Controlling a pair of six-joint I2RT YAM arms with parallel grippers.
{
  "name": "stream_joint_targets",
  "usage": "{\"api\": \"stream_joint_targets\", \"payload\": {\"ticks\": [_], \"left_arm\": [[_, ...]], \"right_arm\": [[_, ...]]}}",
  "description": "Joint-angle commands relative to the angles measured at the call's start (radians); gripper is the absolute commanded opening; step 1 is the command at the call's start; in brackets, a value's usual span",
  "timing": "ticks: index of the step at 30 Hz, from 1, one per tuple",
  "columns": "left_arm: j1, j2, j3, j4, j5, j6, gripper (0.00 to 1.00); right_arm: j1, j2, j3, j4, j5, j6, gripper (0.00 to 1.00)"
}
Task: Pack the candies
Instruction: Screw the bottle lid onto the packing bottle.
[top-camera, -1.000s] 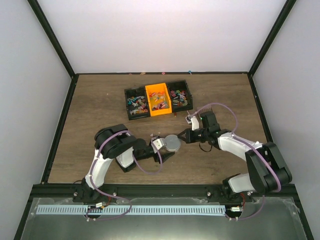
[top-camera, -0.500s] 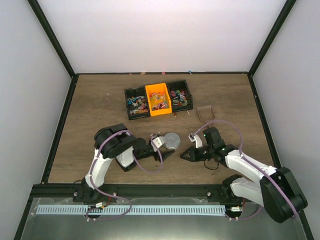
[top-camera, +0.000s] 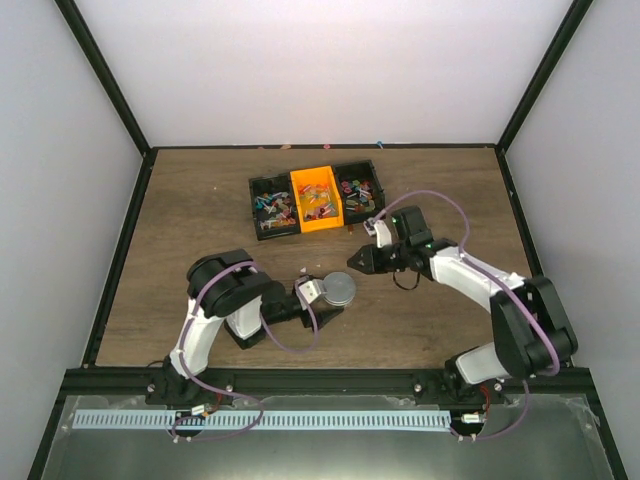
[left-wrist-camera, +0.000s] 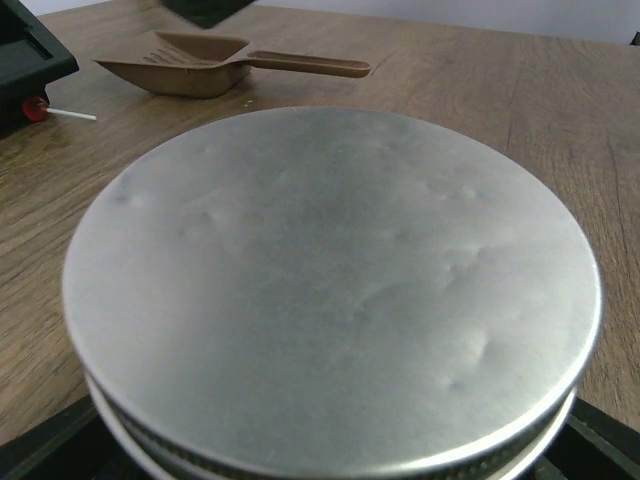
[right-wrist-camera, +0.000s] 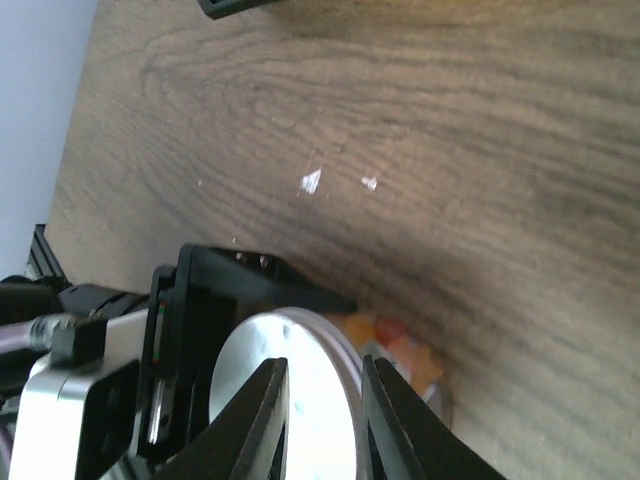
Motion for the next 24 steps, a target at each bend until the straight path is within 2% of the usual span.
{"api": "stream_joint_targets", "payload": {"ticks": [1,9,20,24], "left_arm": [[0.001,0.045,-0.051,-0.024,0.051,-0.053,0.85],[0.006,0.038,-0.043,-0.044,0.065,-0.044,0.86],[0.009,0.045,-0.033,-0.045,0.061,-0.052,0.86],[0.009,0.041,-0.026,-0.056,0.049,-0.058,0.86]], "right_arm": [[0.025,0.093,0.105,-0.015,0.033,-0.093,0.22],[0.057,0.161,0.092,0.005,0.0,-0.116,0.22],[0.073,0.09,-0.062,0.058,-0.025,-0.085,0.15],[0.074,0.068,-0.102,0.07,-0.042,-0.065,0.05]]}}
